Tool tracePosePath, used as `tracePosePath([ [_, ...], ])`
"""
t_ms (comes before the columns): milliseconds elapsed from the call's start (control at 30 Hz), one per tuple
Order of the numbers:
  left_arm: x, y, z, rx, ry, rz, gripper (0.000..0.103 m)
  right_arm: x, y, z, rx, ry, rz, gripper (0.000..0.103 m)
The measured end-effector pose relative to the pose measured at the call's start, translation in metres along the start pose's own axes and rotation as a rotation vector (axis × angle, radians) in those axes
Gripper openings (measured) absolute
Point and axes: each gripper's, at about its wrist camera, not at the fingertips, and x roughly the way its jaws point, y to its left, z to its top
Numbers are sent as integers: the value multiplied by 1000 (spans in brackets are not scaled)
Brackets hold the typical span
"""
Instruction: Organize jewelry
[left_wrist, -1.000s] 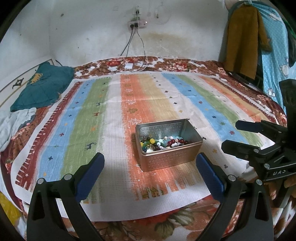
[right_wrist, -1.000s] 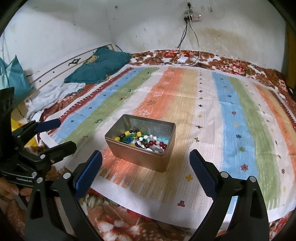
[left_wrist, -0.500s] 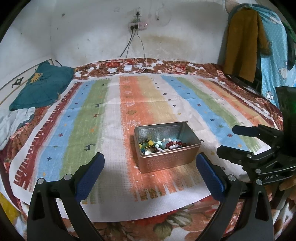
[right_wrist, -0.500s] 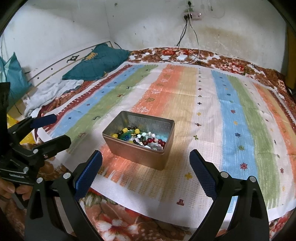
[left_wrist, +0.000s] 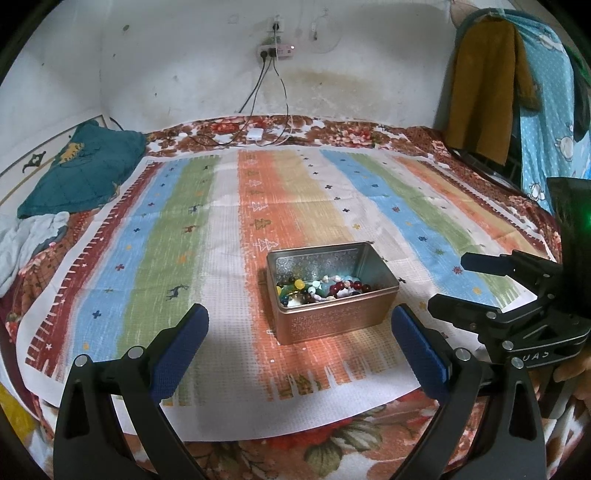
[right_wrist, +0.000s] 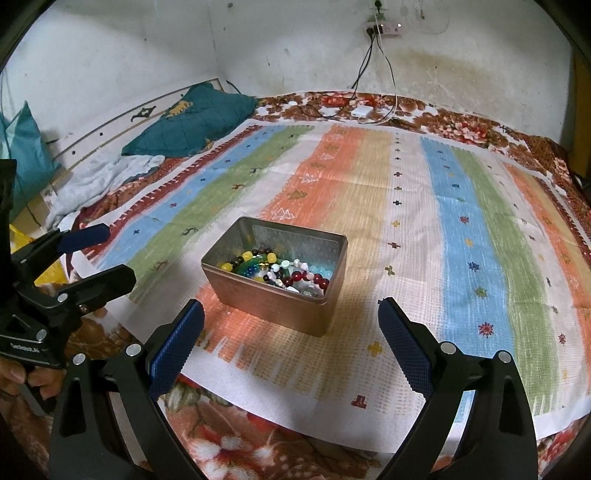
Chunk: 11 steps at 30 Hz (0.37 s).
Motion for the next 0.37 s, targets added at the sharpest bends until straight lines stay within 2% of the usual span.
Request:
tracePosePath([
  [367,4,-4,0,-12,25,-9,97,0,-1,-1,-2,2,-3,96],
])
